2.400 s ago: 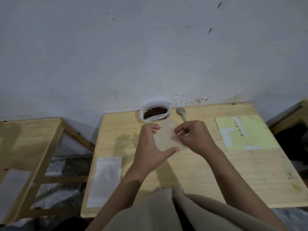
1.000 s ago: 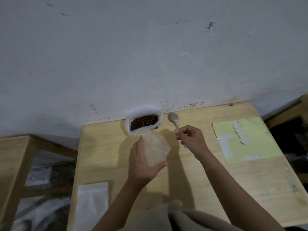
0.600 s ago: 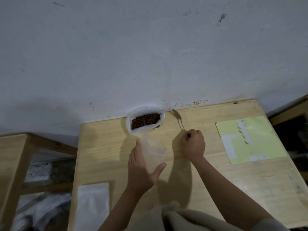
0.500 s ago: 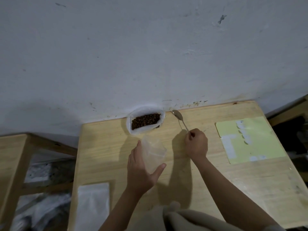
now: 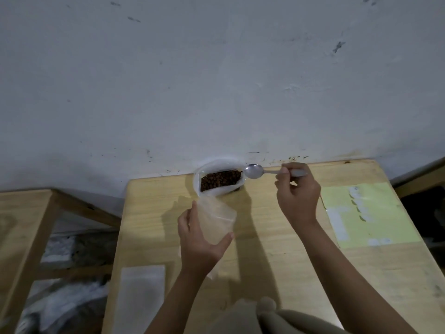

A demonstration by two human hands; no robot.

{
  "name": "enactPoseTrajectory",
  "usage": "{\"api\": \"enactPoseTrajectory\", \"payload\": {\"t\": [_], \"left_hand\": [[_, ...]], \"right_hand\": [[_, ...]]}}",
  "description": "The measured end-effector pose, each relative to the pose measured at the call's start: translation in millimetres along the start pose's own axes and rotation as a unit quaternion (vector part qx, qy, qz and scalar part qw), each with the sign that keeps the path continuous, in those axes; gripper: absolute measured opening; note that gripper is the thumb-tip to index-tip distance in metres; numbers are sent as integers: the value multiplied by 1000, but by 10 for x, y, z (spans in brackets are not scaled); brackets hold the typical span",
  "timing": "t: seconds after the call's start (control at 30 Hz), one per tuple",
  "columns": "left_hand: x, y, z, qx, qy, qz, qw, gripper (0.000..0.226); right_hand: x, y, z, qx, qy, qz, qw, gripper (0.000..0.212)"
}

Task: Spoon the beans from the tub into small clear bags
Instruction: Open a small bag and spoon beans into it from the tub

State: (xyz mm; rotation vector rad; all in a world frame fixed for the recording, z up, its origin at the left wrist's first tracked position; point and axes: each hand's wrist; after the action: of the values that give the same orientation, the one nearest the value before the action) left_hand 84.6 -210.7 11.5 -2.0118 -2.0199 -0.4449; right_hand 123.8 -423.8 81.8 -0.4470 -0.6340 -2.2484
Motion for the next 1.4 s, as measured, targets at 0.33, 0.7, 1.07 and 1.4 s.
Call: {"api": "enactPoseTrajectory", "payload": {"t": [0.33,0.7,1.07,1.4], "left_hand": [[115,54,84,-34,72,-2,997,107],[113,96,74,-10,70,-4,997,105],[92,158,152,-42,147,34,988,102],[-22,261,114,-24,115,71,990,103]], "right_hand": [[-672,-28,-46,8,-127,143,981,16],[-814,-94,-199,-419,104,85,898,12],[-368,-61,-172,-405,179,88,892,16],[-98,-250,-19,-175,115,186,960,17]]}}
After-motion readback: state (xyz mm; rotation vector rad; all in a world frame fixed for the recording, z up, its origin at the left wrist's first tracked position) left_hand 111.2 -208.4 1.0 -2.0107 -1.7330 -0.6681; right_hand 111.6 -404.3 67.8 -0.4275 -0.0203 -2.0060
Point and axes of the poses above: each hand's wrist, its own y-axis towards the middle knuckle, its own x-axis out of the back of the hand, z = x × y, and after that the axes turned 15 degrees about -y, right-handed
